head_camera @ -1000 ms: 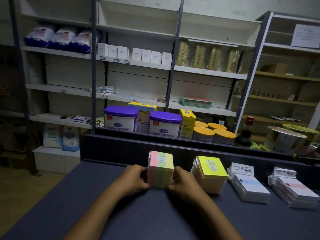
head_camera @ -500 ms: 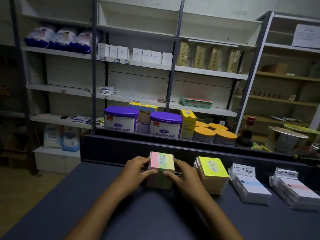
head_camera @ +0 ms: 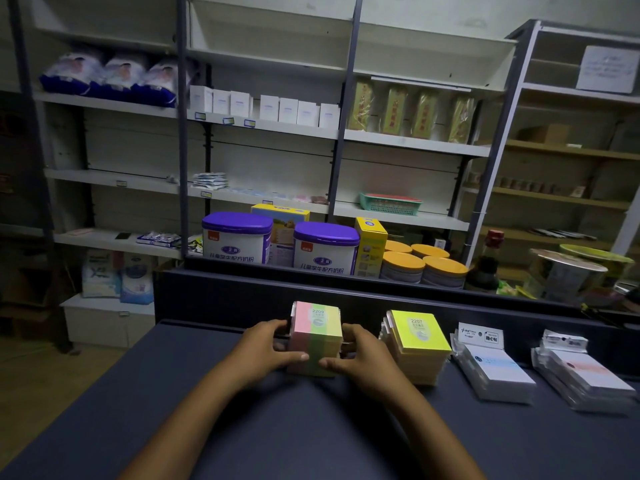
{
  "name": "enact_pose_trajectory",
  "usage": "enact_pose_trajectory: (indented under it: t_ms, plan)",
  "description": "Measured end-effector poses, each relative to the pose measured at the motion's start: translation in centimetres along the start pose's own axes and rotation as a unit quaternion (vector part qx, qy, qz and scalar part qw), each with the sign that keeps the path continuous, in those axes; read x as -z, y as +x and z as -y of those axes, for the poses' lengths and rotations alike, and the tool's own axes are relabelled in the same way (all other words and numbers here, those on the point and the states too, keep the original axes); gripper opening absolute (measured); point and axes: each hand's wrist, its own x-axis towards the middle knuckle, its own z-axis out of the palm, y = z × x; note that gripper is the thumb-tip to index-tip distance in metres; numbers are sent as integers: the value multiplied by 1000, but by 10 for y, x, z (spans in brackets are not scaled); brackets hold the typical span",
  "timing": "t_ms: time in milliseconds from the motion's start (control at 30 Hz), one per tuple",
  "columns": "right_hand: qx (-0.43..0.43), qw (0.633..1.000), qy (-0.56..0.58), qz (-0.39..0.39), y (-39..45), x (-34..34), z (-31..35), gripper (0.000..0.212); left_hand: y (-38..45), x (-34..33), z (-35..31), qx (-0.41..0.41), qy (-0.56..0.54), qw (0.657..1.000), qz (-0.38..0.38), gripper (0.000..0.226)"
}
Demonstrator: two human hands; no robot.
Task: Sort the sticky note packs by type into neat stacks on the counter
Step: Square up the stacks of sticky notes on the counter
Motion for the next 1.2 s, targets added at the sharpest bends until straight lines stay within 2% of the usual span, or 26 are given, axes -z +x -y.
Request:
enact_pose_trajectory:
  t_ms: [133, 267, 433, 700, 833, 967, 1067, 1167, 1200]
  plan:
    - [-25, 999, -22, 35, -2, -5, -1, 66, -3, -6, 4, 3, 68, 998, 13, 55]
    - [-28, 998, -41, 25, -4, -7, 0, 60, -2, -8, 6, 2, 107, 994, -2, 43]
    - [-15, 998, -53, 3, -5, -11, 2, 51, -1, -7, 9, -6, 114, 993, 3, 41]
    - [-32, 997, -67, 9, -3, -6, 1, 49, -2, -4, 10, 16, 125, 992, 6, 47]
    - [-31, 996, -86, -5, -3, -12, 1, 41, -1, -5, 12, 11, 135, 991, 15, 31]
    - [-27, 996, -83, -12, -2, -14, 0, 41, -1, -5, 9, 16, 139, 990, 10, 27]
    - [-34, 996, -85, -5, -1, -13, -3, 42, -1, -1, 10, 25, 124, 992, 26, 42]
    - [-46, 994, -93, 14, -2, -9, -3, 50, -2, 6, 9, 49, 115, 992, 18, 75]
    - [-46, 994, -100, 14, -2, -8, -2, 53, -1, 9, 8, 46, 123, 991, -11, 87]
